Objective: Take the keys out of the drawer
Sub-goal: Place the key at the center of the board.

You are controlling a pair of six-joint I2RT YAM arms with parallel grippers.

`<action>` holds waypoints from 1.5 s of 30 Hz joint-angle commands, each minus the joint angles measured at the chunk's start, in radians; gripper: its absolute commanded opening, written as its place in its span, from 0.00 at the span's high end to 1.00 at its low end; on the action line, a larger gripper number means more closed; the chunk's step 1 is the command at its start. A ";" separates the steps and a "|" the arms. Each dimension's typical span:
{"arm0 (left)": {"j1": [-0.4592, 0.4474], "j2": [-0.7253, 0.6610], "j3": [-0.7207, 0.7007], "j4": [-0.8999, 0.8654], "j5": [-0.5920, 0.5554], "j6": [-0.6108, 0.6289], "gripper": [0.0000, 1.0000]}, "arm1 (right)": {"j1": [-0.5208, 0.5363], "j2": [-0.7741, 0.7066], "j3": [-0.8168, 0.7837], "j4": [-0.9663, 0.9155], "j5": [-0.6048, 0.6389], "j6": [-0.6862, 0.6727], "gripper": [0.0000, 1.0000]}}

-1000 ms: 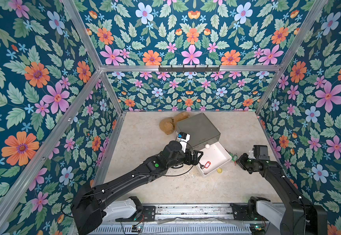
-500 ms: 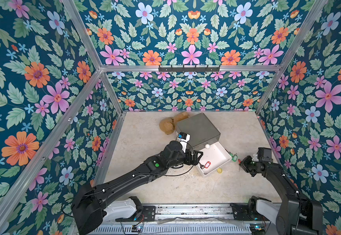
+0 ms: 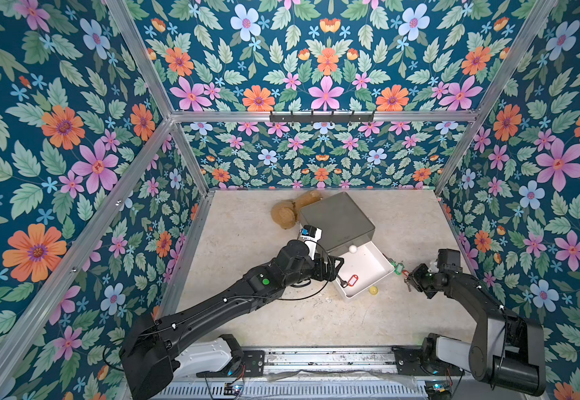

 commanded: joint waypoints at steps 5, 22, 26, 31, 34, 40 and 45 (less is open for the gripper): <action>0.002 0.010 0.003 0.004 -0.009 0.001 0.01 | -0.001 -0.020 0.009 -0.010 0.012 -0.022 0.85; 0.002 -0.036 -0.020 -0.011 -0.055 0.016 0.01 | 0.015 -0.259 0.170 -0.261 -0.001 -0.025 0.60; 0.002 -0.062 -0.037 -0.014 -0.078 0.013 0.01 | 0.133 -0.288 0.274 -0.324 0.021 0.008 0.60; 0.003 -0.090 -0.051 -0.024 -0.110 0.004 0.01 | 0.368 -0.260 0.408 -0.365 0.094 0.082 0.60; 0.003 -0.113 -0.058 -0.039 -0.134 0.004 0.01 | 0.513 -0.208 0.477 -0.403 0.143 0.105 0.60; 0.003 -0.174 -0.101 -0.035 -0.175 0.014 0.01 | 0.714 -0.120 0.533 -0.459 0.189 0.122 0.58; 0.003 -0.191 -0.136 -0.019 -0.205 0.025 0.01 | 0.784 -0.076 0.496 -0.443 0.163 0.082 0.57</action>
